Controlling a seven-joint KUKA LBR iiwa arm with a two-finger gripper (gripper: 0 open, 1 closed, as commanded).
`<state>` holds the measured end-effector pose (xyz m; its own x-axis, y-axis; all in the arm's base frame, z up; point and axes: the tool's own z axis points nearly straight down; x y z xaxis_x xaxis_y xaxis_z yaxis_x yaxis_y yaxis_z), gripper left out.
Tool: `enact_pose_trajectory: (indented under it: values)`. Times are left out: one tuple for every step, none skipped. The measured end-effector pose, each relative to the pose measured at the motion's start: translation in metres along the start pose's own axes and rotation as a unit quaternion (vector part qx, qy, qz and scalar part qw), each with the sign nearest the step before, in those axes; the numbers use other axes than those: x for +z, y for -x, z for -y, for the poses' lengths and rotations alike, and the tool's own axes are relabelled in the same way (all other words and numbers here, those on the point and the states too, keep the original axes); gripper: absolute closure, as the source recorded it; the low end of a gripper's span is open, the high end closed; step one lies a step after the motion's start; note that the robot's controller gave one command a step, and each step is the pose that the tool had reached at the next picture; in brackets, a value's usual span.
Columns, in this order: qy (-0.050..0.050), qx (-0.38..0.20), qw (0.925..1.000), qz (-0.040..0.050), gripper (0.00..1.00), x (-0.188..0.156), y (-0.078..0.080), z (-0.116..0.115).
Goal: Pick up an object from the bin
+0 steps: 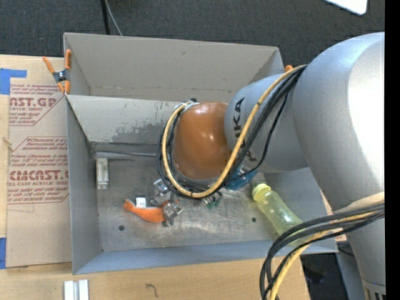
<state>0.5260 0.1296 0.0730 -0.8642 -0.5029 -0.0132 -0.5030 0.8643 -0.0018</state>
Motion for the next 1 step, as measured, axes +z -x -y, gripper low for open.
enact_pose_trajectory:
  values:
    - [0.0, 0.0, 1.0, 0.0, 1.0, 0.0, 0.0, 0.0]
